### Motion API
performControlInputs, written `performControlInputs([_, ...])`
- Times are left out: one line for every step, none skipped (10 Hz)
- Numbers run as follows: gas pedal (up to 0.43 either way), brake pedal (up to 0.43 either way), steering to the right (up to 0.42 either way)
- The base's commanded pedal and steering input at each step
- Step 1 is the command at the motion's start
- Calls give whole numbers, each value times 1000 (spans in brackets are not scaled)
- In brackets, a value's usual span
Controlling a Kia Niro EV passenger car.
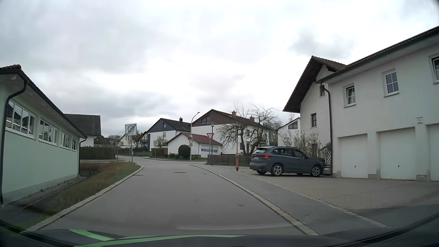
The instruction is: Follow the waypoints while adhering to traffic rules and regulations
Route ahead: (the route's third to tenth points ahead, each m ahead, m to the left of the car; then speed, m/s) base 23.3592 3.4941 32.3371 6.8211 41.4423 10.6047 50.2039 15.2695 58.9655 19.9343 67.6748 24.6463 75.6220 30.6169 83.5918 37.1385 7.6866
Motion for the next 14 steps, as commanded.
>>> performControlInputs([138,0,-55])
performControlInputs([98,0,-54])
performControlInputs([59,0,-53])
performControlInputs([0,0,-53])
performControlInputs([0,0,-54])
performControlInputs([0,0,-53])
performControlInputs([0,0,-53])
performControlInputs([0,0,-53])
performControlInputs([0,0,-53])
performControlInputs([0,0,-51])
performControlInputs([0,0,-49])
performControlInputs([0,0,-48])
performControlInputs([0,0,-47])
performControlInputs([0,0,-45])
